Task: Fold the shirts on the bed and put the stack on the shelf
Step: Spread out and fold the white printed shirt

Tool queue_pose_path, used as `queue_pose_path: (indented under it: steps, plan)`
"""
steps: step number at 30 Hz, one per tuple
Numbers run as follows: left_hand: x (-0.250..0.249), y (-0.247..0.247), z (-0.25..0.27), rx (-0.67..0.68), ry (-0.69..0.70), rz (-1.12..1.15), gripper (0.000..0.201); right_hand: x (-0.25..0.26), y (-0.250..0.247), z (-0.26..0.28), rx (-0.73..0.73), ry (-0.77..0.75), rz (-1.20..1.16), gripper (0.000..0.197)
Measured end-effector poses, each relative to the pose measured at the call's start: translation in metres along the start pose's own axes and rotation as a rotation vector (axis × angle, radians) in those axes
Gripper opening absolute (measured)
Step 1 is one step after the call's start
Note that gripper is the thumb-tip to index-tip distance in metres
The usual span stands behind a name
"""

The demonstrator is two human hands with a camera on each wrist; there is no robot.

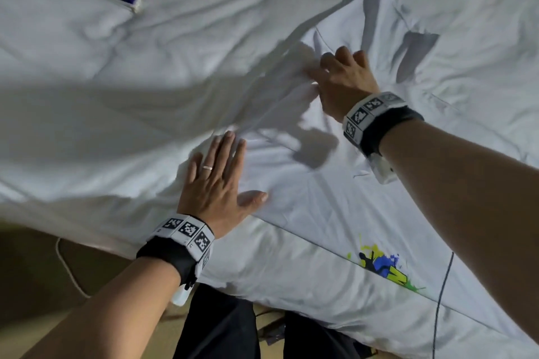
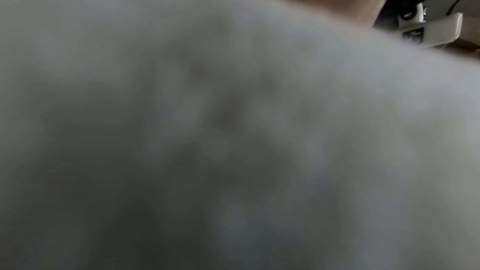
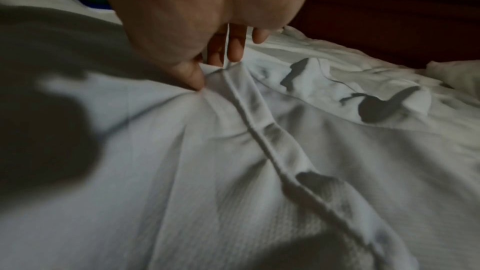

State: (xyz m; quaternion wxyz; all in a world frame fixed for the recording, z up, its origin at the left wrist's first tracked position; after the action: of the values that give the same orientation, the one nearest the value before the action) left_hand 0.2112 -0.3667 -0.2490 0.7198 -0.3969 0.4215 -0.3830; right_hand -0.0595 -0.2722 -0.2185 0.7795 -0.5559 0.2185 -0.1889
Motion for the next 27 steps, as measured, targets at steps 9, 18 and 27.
queue_pose_path:
  steps: [9,18,27]
  plan:
    - [-0.003,-0.018,-0.005,-0.042,0.003,0.064,0.083,-0.005,-0.048,0.105,-0.348,0.132,-0.354,0.008]
    - [-0.005,-0.043,-0.022,-0.08,0.13,-0.048,0.065,0.054,0.044,0.258,-0.186,0.211,-0.573,0.014]
    - [0.005,-0.052,-0.009,-0.278,0.618,-0.121,0.022,0.071,0.039,0.283,-0.371,0.293,-0.614,0.009]
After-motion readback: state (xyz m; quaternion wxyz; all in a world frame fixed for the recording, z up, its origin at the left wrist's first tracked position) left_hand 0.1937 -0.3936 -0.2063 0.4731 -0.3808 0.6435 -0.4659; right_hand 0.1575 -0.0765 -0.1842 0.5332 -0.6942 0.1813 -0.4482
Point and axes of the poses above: each hand's wrist, its own z-axis away from the middle knuckle, its own y-axis out of the palm, x = y × z, the point moved 5 cm from there along -z, towards the middle knuckle
